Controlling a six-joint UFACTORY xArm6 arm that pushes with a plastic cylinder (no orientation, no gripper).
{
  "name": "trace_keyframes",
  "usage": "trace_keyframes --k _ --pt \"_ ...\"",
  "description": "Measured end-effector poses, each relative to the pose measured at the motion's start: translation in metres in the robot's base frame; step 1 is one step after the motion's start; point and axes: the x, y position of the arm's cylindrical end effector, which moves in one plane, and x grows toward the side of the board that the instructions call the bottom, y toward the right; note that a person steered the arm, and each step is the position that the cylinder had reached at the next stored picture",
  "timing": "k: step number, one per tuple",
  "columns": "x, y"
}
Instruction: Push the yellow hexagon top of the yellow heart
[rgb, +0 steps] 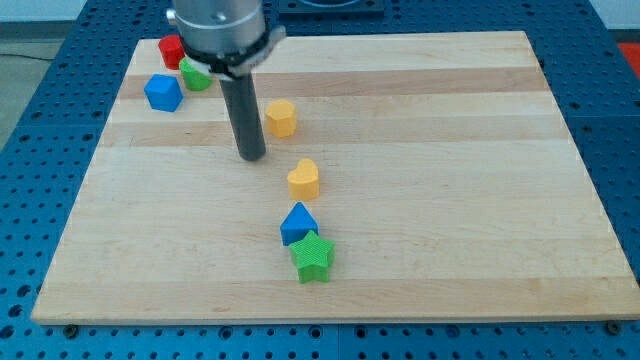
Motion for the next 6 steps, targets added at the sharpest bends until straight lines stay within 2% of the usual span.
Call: trace_keyframes --k 1,2,3,4,5,6 --pt "-0.062 -0.045" --pt "-0.070 0.015" --pt "-0.034 0.078" --pt "-0.025 0.090" --pt "-0.063 0.035" --pt "-0.065 -0.012"
